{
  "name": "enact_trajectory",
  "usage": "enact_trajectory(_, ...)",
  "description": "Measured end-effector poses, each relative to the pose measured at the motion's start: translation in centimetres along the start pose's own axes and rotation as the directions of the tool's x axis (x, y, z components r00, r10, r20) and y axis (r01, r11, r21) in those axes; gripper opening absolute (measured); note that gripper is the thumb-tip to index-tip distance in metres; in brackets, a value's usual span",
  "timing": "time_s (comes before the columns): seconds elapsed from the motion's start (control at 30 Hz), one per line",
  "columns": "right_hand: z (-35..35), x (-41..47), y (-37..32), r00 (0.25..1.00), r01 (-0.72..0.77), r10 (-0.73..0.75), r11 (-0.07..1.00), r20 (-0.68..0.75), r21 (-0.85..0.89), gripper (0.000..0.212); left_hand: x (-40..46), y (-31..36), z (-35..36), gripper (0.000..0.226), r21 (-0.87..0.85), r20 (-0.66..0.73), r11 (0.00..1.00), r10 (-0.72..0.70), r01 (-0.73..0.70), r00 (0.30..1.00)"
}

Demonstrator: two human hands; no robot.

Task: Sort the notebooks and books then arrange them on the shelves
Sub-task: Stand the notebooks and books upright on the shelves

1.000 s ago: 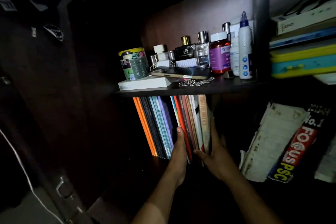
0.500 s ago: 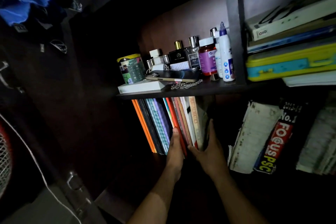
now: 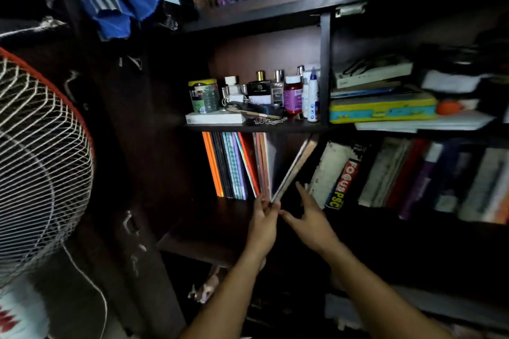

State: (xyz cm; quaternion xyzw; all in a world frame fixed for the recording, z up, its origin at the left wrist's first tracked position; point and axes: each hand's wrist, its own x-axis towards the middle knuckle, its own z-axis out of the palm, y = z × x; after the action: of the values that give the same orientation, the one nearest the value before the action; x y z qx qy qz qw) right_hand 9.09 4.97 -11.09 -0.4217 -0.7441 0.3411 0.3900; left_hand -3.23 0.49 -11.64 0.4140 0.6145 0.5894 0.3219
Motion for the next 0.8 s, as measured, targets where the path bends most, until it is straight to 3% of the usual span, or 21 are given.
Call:
enact_trajectory(0.2,-7.0,-8.5,-3.3,0.992,-0.028,0.031,0.999,-0.125,0.029,0.067,-7.8,4.7,4.7,0.033,-0.164,0.186,0.986,0.068,-0.037,0.98)
enact_trajectory(0.3,-12.4,-14.7,-3.9,0.975,-0.118,0.129,0.991,-0.181,0.069,0.062,-12.3,6.9,8.8,0.03,-0.163,0.371,0.986,0.075,-0.014,0.926)
enact_trajectory(0.37,-16.0,-19.1,-4.0,0.949,-0.175,0.179,0.984,-0.258,0.041,0.061,-15.6,8.4,11.8,0.03,-0.141,0.537,0.99,0.067,0.011,0.841)
enact_trajectory(0.5,-24.1,-29.4,-4.1,0.851,-0.306,0.245,0.95,-0.464,-0.059,0.054,-24.4,10.8,19.3,0.026,-0.136,0.799,0.991,0.113,-0.006,0.591)
enact_trajectory(0.63,-30.1,-39.7,-5.4,0.765,-0.481,0.307,0.857,-0.565,-0.185,0.048,-33.5,11.4,24.5,0.021,-0.16,0.921,0.985,0.173,-0.066,0.35)
enact_trajectory(0.73,-32.9,-48.0,-5.9,0.709,-0.613,0.359,0.739,-0.607,-0.279,0.05,-39.7,10.6,27.1,0.026,-0.124,0.98,0.988,0.136,-0.088,0.146)
enact_trajectory(0.8,-33.5,-52.8,-6.6,0.665,-0.669,0.386,0.688,-0.639,-0.281,0.055,-42.4,9.7,27.9,0.035,-0.087,0.993,0.987,0.097,-0.134,0.071)
